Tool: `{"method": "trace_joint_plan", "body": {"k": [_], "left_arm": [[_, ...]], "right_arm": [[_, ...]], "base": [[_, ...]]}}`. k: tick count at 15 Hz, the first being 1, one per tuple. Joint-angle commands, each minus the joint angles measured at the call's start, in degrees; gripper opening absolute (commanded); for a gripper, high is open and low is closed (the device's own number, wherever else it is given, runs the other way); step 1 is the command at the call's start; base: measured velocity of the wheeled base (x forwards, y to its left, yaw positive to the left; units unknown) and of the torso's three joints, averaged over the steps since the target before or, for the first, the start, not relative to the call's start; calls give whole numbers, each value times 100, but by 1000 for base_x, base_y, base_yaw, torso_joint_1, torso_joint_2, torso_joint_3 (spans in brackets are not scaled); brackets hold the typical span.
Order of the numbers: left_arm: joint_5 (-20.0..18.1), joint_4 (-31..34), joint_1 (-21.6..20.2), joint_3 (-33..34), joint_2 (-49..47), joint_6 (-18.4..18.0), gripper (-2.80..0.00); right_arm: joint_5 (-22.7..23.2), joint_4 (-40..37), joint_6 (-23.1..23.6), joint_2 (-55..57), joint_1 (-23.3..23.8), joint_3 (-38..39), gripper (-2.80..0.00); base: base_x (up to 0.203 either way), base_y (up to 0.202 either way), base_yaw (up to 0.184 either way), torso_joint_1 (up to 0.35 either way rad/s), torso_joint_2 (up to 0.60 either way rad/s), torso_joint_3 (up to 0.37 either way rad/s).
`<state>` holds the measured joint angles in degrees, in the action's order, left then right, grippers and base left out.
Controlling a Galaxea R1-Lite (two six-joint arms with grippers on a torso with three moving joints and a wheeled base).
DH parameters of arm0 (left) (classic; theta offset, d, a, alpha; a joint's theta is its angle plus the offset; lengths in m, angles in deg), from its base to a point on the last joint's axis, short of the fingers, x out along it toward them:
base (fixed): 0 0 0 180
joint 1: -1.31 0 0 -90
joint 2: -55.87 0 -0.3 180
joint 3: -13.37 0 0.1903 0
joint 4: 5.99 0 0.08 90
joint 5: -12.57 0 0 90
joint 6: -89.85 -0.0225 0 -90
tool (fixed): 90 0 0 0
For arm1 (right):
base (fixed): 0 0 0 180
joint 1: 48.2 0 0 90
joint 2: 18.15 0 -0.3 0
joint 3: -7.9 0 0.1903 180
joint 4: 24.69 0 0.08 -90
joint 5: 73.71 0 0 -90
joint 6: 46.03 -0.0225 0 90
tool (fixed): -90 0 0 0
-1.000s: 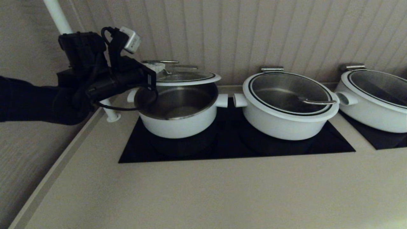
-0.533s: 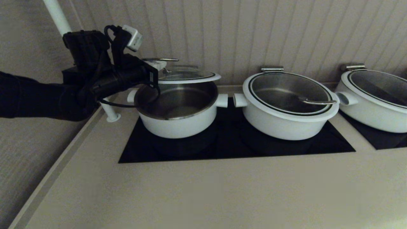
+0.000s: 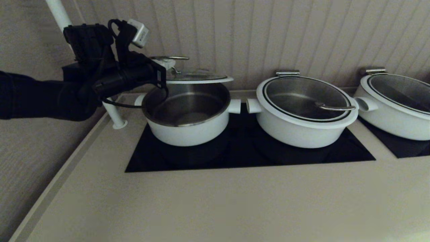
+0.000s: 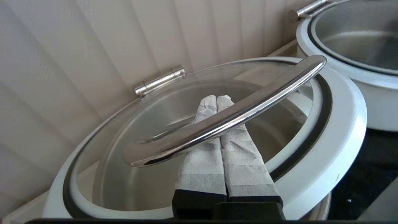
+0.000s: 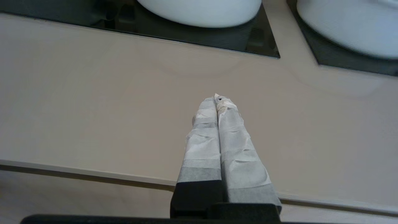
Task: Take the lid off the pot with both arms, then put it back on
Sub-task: Open the food pot lid a small opening with the left arm, then hold the pot lid with the right arm
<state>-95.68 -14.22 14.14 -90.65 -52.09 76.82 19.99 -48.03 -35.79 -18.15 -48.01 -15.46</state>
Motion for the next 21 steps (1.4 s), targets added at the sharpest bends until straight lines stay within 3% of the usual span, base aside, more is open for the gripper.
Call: {"method": "trace_joint_plan", "body": {"k": [1,5,7,13,17,21], "left_arm": [[-12,4,0,-152,-32,-6,-280],[-12,5,0,-126,-50,-6,-280],[-12,5,0,-108,-50,-6,-280],[-12,-13,0,-122,-108,2,-280],[-12,-13,0,-135,-155,2,-280],[-12,-22,0,-135,-182,11,-280]], "right_arm": [[25,85,126,0,-1,0,-280],[100,199,193,7,-1,-75,-280],[480,155,94,124,-1,-337,-280],[811,511,76,1381,-67,-821,-280],[917,1489,175,2769,-177,-882,-280],[1109,2450,557,4137,-192,-939,-280]], "base": [[0,0,0,0,0,0],[0,0,0,0,0,0],[0,0,0,0,0,0],[0,0,0,0,0,0],[0,0,0,0,0,0],[0,0,0,0,0,0]]}}
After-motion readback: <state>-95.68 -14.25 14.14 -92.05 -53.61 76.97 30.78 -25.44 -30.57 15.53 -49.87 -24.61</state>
